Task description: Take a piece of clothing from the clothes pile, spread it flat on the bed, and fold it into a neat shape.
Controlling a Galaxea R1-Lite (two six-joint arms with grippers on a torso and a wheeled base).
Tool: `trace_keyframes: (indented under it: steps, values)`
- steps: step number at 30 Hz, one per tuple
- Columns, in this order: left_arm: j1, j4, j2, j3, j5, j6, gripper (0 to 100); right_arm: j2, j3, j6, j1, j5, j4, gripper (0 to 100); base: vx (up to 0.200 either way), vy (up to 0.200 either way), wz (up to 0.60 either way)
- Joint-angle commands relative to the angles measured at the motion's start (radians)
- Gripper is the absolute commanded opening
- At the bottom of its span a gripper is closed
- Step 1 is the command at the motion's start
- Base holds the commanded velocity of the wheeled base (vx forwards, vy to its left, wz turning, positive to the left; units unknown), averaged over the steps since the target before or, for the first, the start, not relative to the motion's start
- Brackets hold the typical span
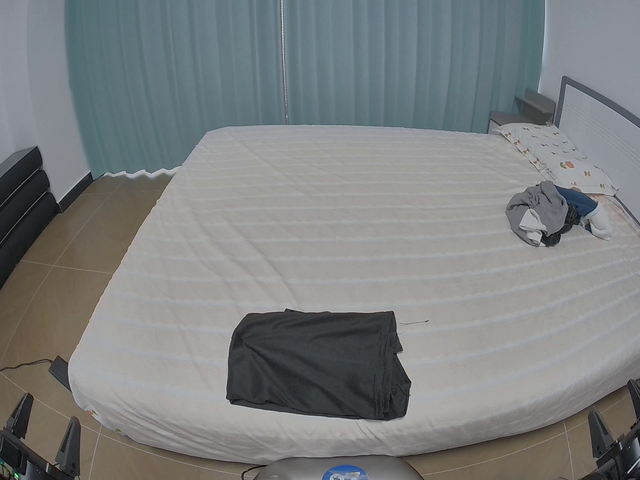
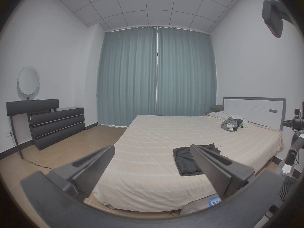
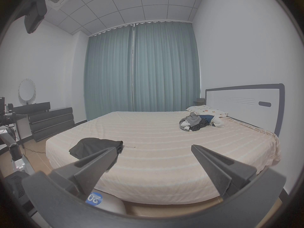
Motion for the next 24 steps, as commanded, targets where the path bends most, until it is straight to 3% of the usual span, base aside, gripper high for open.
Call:
trace_keyframes:
  steps: [1,24]
  values:
    - [0.000,0.000,0.000,0.018,-0.016,-0.005,100,-0.011,0.010,-0.003,0.001,-0.001,0.002,100,0.000,0.000,0.00]
    - [0.000,0.000,0.000,0.018,-0.031,0.006,100,-0.011,0.008,-0.003,0.001,0.004,0.002,100,0.000,0.000,0.00]
